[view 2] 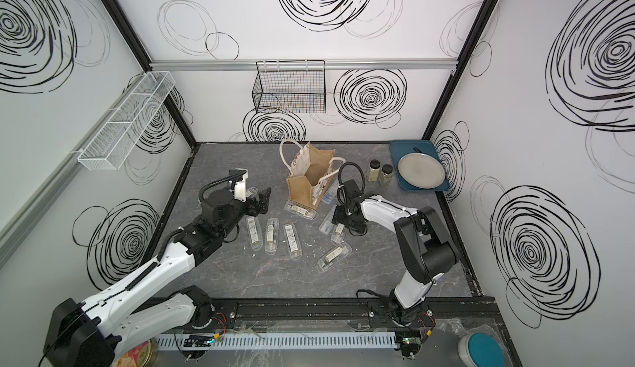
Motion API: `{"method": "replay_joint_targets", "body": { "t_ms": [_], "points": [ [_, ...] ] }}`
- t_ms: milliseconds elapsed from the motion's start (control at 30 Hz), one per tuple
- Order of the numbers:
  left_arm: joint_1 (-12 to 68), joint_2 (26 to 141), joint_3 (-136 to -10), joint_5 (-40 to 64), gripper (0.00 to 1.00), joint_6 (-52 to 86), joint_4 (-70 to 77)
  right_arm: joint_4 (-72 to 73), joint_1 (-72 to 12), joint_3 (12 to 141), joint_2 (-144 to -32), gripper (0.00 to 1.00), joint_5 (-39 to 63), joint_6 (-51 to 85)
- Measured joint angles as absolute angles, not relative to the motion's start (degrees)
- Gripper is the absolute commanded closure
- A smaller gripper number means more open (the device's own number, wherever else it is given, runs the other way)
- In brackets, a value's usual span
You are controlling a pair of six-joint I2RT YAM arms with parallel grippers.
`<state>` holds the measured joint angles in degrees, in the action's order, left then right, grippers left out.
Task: Put the compass set into the canvas bag
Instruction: Pick up the compass set at the center of the board.
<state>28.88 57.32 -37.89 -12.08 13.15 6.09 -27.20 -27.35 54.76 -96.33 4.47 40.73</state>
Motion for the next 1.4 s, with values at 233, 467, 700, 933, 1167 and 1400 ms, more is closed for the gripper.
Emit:
{"method": "replay_joint_targets", "body": {
  "t_ms": [233, 467, 700, 933, 1167, 1400],
  "points": [
    [29.1, 56.8, -37.3, -12.2, 0.01, 13.8, 5.9, -30.2, -28.5, 57.6, -98.8, 0.28, 2.2, 40.2],
    [29.1, 56.4, -37.0, -12.7, 0.01, 14.2, 4.9, -31.3, -29.1, 57.5, -98.9, 0.27, -0.5, 39.8],
    [29.2, 56.0, -37.0, -13.4, 0.01, 15.2, 4.1, -31.6, -29.1, 57.5, -99.0, 0.24, -1.1, 38.9],
    [29.1, 54.3, -37.0, -13.8, 0.01, 16.5, 3.0, -33.0, -29.1, 58.8, -100.1, 0.35, -1.6, 38.3],
    [27.9, 53.6, -37.0, -14.0, 0.01, 17.8, 2.8, -32.7, -28.3, 58.0, -99.6, 0.42, -1.3, 38.3],
    [27.1, 52.4, -37.0, -13.9, 0.01, 18.6, 2.3, -29.0, -24.4, 53.7, -95.9, 0.47, 2.9, 38.9]
  ]
}}
